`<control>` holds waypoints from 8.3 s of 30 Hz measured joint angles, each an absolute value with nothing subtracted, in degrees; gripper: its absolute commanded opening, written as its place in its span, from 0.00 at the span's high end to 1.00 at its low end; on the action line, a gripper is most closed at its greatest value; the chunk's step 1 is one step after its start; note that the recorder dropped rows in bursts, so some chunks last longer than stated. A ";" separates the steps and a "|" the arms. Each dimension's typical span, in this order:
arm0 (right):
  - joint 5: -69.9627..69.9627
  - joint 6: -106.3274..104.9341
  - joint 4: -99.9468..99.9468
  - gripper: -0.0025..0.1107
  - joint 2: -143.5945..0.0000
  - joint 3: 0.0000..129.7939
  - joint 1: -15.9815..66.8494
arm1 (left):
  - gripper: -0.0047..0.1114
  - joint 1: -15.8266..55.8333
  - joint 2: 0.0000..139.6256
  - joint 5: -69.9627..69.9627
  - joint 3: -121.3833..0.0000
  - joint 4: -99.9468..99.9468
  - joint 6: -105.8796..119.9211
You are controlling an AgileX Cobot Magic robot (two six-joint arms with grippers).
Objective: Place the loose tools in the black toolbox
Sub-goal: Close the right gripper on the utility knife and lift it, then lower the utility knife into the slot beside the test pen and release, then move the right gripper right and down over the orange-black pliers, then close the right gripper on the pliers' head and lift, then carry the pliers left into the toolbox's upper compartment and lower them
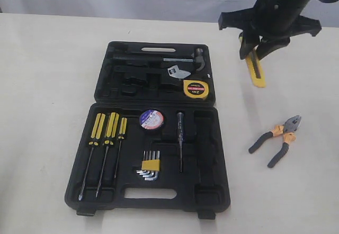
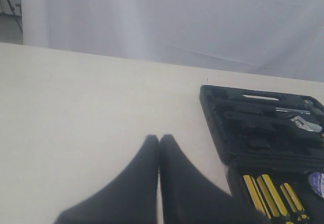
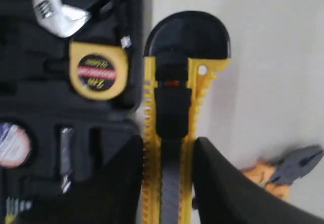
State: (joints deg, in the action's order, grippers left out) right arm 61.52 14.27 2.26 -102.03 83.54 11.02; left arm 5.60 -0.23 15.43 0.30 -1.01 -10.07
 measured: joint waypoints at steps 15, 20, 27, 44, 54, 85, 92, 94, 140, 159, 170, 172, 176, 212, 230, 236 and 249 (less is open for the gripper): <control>43.84 42.36 -2.08 0.98 -100.62 62.79 29.60 | 0.96 5.60 -0.23 15.43 0.30 -1.01 -10.07; 42.36 46.06 -3.85 0.98 -104.39 62.79 31.67 | 0.96 5.60 -0.23 15.43 0.30 -1.01 -10.07; 42.36 46.56 -4.13 0.98 -106.08 62.79 32.77 | 0.96 5.60 -0.23 15.43 0.30 -1.01 -10.07; 41.49 41.62 -7.43 0.49 -106.08 62.79 32.77 | 0.96 5.60 -0.23 15.43 0.30 -1.01 -10.07; 47.09 35.08 -7.80 0.98 -101.82 62.79 32.77 | 0.96 5.60 -0.23 15.43 0.30 -1.01 -10.07; 44.64 30.00 -5.15 0.98 -104.18 62.79 32.77 | 0.96 5.60 -0.23 15.43 0.30 -1.01 -10.07; 43.77 29.63 -6.46 0.98 -99.14 62.56 31.99 | 0.96 5.60 -0.23 15.43 0.30 -1.01 -10.07; 44.15 29.34 -7.18 0.98 -95.82 62.56 30.30 | 0.96 5.60 -0.23 15.43 0.30 -1.01 -10.07; 46.57 -15.53 -8.41 0.98 -102.12 52.21 3.31 | 0.96 5.60 -0.23 15.43 0.30 -1.01 -10.07; 43.33 -16.24 -8.00 0.98 -104.29 53.14 7.53 | 0.96 5.60 -0.23 15.43 0.30 -1.01 -10.07; 44.13 -25.24 -0.92 0.98 -102.54 59.58 8.09 | 0.96 5.60 -0.23 15.43 0.30 -1.01 -10.07; 45.43 -31.25 -0.80 0.98 -100.64 60.67 8.09 | 0.96 5.60 -0.23 15.43 0.30 -1.01 -10.07; 49.16 -39.98 0.00 0.98 -97.20 62.09 8.09 | 0.96 5.60 -0.23 15.43 0.30 -1.01 -10.07; 61.97 -67.90 -2.08 0.98 -89.06 62.42 8.09 | 0.96 5.60 -0.23 15.43 0.30 -1.01 -10.07; 52.82 -95.97 1.85 0.39 -101.26 62.42 1.04 | 0.96 5.60 -0.23 15.43 0.30 -1.01 -10.07; 49.14 -98.03 2.11 0.39 -105.94 62.42 -0.18 | 0.96 5.60 -0.23 15.43 0.30 -1.01 -10.07; 43.80 -98.51 2.47 0.84 -112.91 62.55 -0.18 | 0.96 5.60 -0.23 15.43 0.30 -1.01 -10.07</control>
State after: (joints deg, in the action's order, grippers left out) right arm 43.80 -98.51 2.47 -112.91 62.55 -0.18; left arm 5.60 -0.23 15.43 0.30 -1.01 -10.07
